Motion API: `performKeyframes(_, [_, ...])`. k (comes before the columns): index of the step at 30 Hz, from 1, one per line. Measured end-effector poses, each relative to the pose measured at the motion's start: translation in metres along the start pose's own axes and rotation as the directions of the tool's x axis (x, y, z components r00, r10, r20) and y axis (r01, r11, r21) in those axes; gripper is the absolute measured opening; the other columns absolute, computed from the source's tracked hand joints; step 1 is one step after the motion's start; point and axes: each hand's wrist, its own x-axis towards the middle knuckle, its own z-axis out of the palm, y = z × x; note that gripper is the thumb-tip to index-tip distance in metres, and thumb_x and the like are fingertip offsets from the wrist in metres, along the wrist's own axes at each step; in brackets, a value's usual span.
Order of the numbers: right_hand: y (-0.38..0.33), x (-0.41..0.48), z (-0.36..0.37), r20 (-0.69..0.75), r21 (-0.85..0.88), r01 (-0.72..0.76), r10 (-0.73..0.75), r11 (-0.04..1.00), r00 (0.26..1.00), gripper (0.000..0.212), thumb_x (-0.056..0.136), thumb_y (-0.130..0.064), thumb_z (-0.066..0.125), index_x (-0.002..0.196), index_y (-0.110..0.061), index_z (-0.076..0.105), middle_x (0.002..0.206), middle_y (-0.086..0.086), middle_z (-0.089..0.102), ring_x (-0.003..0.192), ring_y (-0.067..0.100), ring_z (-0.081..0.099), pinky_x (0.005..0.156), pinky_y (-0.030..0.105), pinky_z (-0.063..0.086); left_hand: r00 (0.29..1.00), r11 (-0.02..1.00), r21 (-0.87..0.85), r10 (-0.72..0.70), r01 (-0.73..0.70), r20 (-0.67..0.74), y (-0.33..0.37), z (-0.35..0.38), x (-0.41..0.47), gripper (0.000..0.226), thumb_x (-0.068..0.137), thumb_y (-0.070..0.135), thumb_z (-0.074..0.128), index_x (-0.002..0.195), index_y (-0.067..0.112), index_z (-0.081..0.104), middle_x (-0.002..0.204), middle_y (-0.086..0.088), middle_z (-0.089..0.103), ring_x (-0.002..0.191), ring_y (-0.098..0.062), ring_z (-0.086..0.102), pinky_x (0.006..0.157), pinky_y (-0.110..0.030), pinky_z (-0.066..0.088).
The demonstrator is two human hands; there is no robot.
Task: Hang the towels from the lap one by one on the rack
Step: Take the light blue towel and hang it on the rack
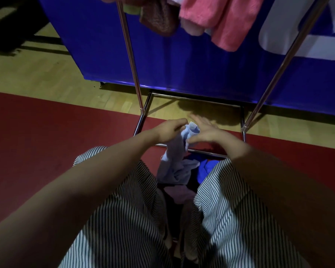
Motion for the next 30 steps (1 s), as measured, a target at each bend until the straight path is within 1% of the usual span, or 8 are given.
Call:
performKeyframes(2, [0.004,0.000,0.001,0.075,-0.122,0.004,0.005,0.992,0.997,0.045,0.085,-0.038,0.061,0.127,-0.024,0.050,0.126,0.002,0.046,0.132,0.022,0.030,0.105,0.043,0.024,1.000,0.999,0.034,0.018,-0.018,0.014,-0.001,-0.003,-0.002,0.030,0.099,0.012,0.038,0.072,0.027,0.036,0.071,0.004,0.043,0.071,-0.016,0.039,0.062,-0.028,0.032])
performKeyframes(4, [0.011,0.006,0.002,0.037,-0.029,0.036,-0.035,0.999,0.999,0.020,0.087,-0.034,0.061,0.093,-0.015,0.064,0.087,0.002,0.054,0.097,0.020,0.049,0.080,0.032,0.036,1.000,0.997,0.071,0.006,-0.005,-0.010,-0.006,-0.006,-0.003,0.021,0.099,0.017,0.039,0.079,0.019,0.043,0.078,-0.002,0.049,0.074,-0.019,0.043,0.064,-0.028,0.032])
performKeyframes(6, [0.019,0.010,0.001,-0.061,0.168,0.053,-0.043,0.984,0.997,0.020,0.086,-0.024,0.064,0.075,-0.007,0.063,0.069,0.006,0.048,0.073,0.020,0.044,0.058,0.028,0.030,0.999,0.988,0.153,-0.019,0.027,-0.049,-0.009,-0.012,-0.004,0.019,0.099,0.022,0.042,0.088,0.008,0.050,0.082,-0.009,0.051,0.077,-0.022,0.045,0.065,-0.028,0.030])
performKeyframes(10, [0.023,0.010,-0.002,-0.185,0.332,0.080,-0.018,0.940,0.983,0.032,0.086,-0.017,0.066,0.057,-0.011,0.053,0.055,-0.001,0.039,0.048,0.001,0.035,0.047,0.019,0.024,0.999,0.983,0.181,-0.010,0.016,-0.033,-0.014,-0.022,-0.007,0.037,0.087,0.031,0.063,0.102,0.000,0.050,0.084,-0.014,0.053,0.077,-0.022,0.046,0.066,-0.030,0.033])
performKeyframes(14, [0.028,0.012,-0.003,-0.296,0.344,0.108,-0.001,0.933,0.955,0.010,0.086,-0.005,0.062,0.087,0.001,0.070,0.075,0.011,0.057,0.073,0.012,0.046,0.058,0.020,0.034,0.997,0.961,0.274,0.028,-0.046,0.069,-0.017,-0.025,-0.011,0.039,0.076,0.018,0.075,0.101,-0.001,0.052,0.087,-0.016,0.056,0.076,-0.021,0.046,0.063,-0.029,0.032])
performKeyframes(18, [0.038,0.017,-0.003,-0.318,0.331,0.075,0.036,0.941,0.947,0.024,0.081,0.003,0.061,0.102,-0.002,0.071,0.102,0.016,0.070,0.085,0.014,0.055,0.075,0.026,0.041,0.999,0.970,0.238,0.046,-0.046,0.005,-0.024,-0.029,-0.011,0.027,0.077,0.004,0.068,0.102,-0.001,0.058,0.088,-0.010,0.059,0.078,-0.022,0.052,0.065,-0.027,0.037])
performKeyframes(24, [0.039,0.016,-0.005,-0.297,0.363,0.088,0.025,0.928,0.955,0.035,0.085,0.006,0.055,0.118,-0.002,0.063,0.120,0.013,0.064,0.112,0.023,0.059,0.098,0.035,0.045,0.994,0.998,0.046,0.056,-0.052,-0.090,-0.024,-0.031,-0.014,0.038,0.088,0.009,0.060,0.119,0.013,0.039,0.069,-0.011,0.055,0.064,-0.015,0.047,0.062,-0.027,0.044])
performKeyframes(30, [0.042,0.013,-0.006,-0.335,0.400,0.125,0.018,0.908,0.942,0.015,0.086,-0.001,0.060,0.098,0.004,0.066,0.080,0.006,0.059,0.054,-0.012,0.051,0.056,0.004,0.035,0.984,0.997,0.005,0.079,-0.079,-0.158,-0.034,-0.036,-0.013,0.005,0.091,0.010,0.057,0.093,0.008,0.053,0.066,0.008,0.042,0.061,-0.001,0.039,0.054,-0.014,0.033])
